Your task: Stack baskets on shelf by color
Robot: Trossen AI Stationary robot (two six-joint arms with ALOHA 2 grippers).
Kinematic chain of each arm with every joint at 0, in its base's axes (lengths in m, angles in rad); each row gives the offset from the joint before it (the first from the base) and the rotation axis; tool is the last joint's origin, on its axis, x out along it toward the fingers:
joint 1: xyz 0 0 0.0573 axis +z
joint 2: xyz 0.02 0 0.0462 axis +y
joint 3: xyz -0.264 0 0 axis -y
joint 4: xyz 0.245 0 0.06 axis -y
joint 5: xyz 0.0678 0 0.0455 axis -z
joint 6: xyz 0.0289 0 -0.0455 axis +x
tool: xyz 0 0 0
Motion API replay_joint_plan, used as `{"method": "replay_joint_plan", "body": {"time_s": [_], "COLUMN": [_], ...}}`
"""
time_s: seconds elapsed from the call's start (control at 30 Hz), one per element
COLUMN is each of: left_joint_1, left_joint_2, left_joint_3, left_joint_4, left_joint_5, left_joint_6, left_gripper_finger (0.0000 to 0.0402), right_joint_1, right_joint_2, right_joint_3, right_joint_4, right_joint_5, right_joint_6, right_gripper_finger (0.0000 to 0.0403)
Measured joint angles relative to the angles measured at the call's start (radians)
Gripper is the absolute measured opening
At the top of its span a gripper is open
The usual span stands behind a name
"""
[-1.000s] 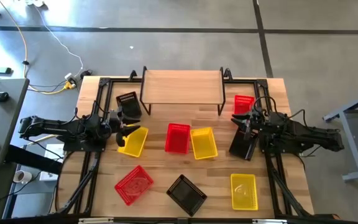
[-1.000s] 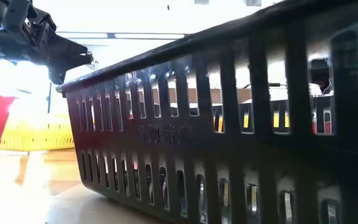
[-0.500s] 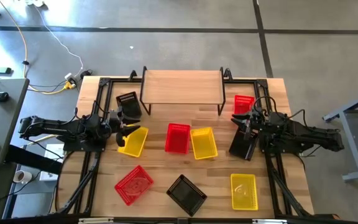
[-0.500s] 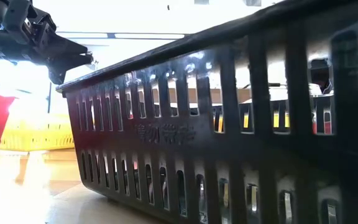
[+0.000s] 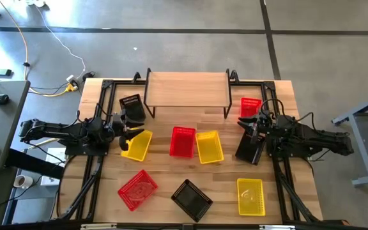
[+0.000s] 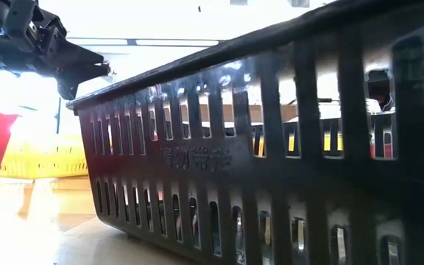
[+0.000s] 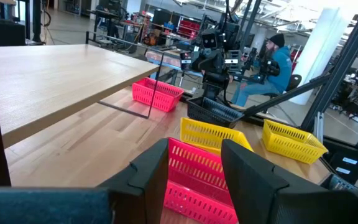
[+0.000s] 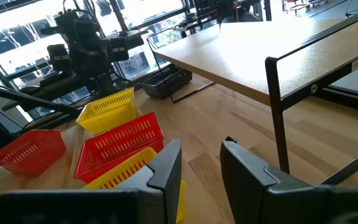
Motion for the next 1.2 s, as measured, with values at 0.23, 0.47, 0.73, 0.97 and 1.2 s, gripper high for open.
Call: {"method": "replay_joint_plan", "body": {"time_s": [0.23, 0.47, 0.73, 0.97, 1.2], "left_joint_1": [0.000, 0.000, 0.000, 0.000, 0.000], "left_joint_2": [0.000, 0.000, 0.000, 0.000, 0.000], "left_joint_3": [0.000, 0.000, 0.000, 0.000, 0.000], "left_joint_4": [0.000, 0.000, 0.002, 0.003, 0.007], "left_joint_5": [0.000, 0.000, -0.012, -0.043, -0.052], "left_joint_6": [0.000, 0.000, 0.000, 0.000, -0.023], "left_gripper_finger": [0.0137, 0.0137, 0.0137, 0.0137, 0.0137], "right_joint_1": [0.000, 0.000, 0.000, 0.000, 0.000], "right_joint_2": [0.000, 0.000, 0.000, 0.000, 0.000], "right_joint_3": [0.000, 0.000, 0.000, 0.000, 0.000], "right_joint_4": [0.000, 0.000, 0.000, 0.000, 0.000], "right_joint_5": [0.000, 0.000, 0.000, 0.000, 0.006], "right_joint_6": [0.000, 0.000, 0.000, 0.000, 0.000], "right_gripper_finger": [0.0098, 0.0098, 0.0098, 0.0098, 0.0098]}}
